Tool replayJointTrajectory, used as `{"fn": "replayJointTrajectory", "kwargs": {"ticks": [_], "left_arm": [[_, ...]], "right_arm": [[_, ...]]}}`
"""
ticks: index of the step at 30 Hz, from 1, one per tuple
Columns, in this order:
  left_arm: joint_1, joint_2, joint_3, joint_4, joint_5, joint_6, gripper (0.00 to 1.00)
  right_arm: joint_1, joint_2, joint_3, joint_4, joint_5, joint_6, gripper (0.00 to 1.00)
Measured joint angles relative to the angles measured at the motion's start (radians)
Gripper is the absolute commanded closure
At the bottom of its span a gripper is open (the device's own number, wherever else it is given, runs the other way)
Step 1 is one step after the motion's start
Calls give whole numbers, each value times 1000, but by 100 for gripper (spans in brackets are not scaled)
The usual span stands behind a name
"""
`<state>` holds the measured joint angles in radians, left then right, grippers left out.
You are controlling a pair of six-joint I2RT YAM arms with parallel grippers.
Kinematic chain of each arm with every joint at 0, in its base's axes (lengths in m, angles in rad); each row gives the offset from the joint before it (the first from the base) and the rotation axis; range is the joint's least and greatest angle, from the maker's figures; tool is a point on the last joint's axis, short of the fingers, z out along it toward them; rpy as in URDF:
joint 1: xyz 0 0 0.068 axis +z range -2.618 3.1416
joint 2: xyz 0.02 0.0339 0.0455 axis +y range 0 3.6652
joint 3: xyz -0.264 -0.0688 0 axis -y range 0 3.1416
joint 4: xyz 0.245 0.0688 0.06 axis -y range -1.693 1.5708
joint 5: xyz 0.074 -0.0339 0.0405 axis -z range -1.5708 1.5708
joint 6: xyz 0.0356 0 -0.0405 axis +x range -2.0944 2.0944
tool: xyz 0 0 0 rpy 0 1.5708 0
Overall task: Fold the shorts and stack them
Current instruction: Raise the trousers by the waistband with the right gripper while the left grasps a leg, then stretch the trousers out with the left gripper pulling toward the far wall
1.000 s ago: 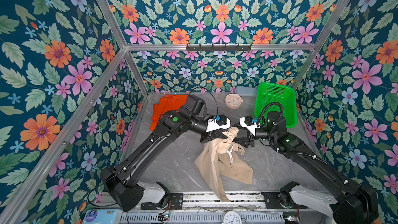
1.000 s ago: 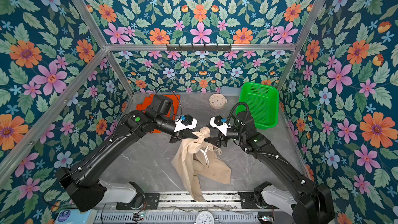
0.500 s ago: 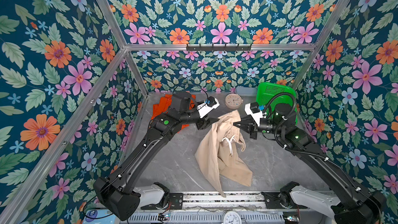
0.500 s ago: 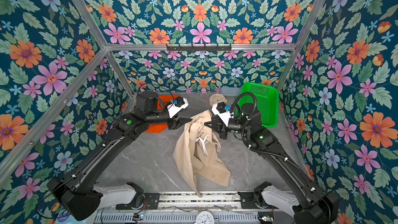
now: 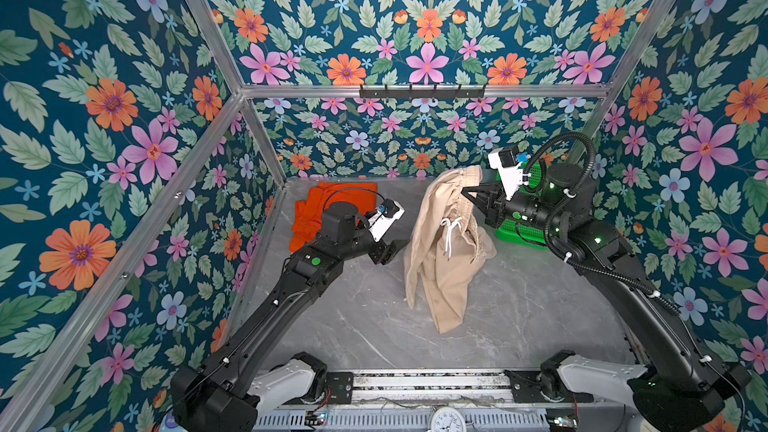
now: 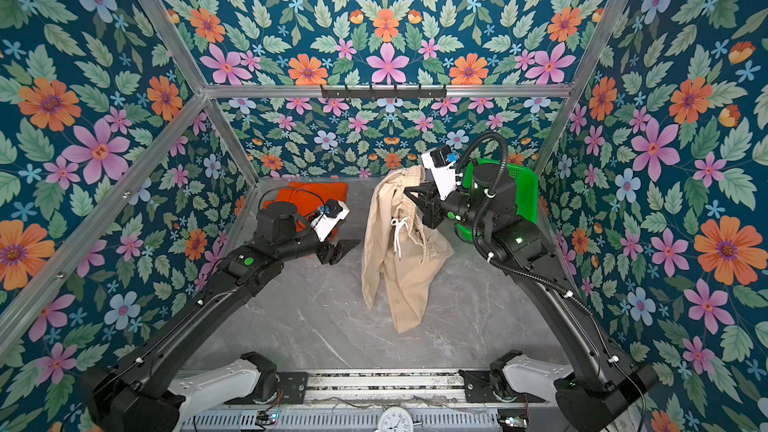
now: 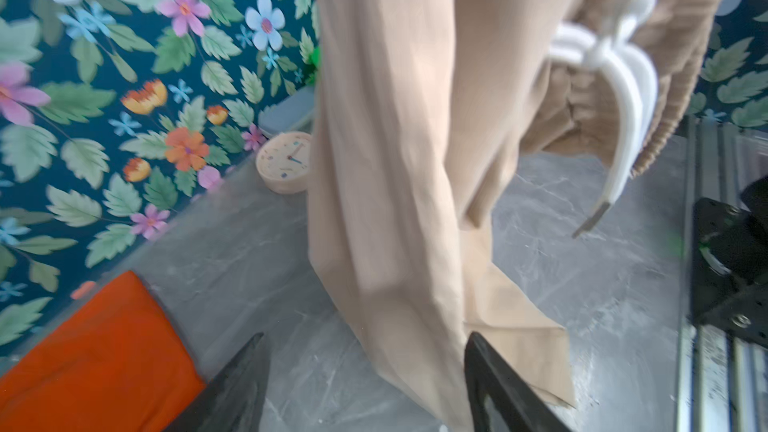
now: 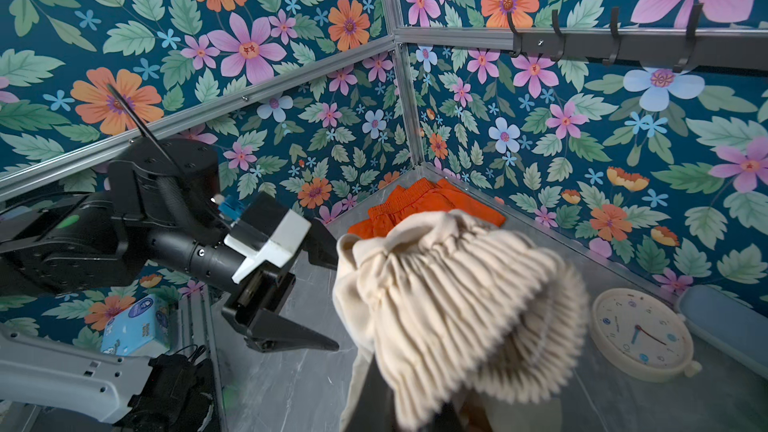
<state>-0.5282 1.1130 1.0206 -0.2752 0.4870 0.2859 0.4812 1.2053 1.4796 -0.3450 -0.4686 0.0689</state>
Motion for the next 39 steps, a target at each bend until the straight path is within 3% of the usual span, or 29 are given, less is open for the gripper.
{"fn": "replayJointTrajectory", "kwargs": {"ticks": [8,13,16,21,22,25,29,34,39], "left_arm": [[-1,53,-180,138,54,-54,25],[-1,161,-227,241,-39,-128,29],[0,226,-232,310,-65,-160,46],[-1,268,-217,372,-65,-208,90],[-1,256,-208,371,-81,-211,95],[-2,186,-161,322,-183,-206,100],[-2,53,-84,199,-405,-141,100],[-1,-85,58,66,-665,-3,100],[-1,-124,220,-27,-854,154,100]], "right_arm": [[0,36,27,-45,-11,-18,100],[0,42,27,-51,-21,-18,100],[0,42,27,-52,-28,-21,100],[0,31,24,-58,-28,-24,100],[0,21,20,-61,-26,-28,100],[0,-23,-1,-63,-8,-48,100],[0,-84,-28,-75,8,-79,100],[0,-133,-43,-85,-66,-115,100],[38,-152,-35,-84,-143,-113,100]]}}
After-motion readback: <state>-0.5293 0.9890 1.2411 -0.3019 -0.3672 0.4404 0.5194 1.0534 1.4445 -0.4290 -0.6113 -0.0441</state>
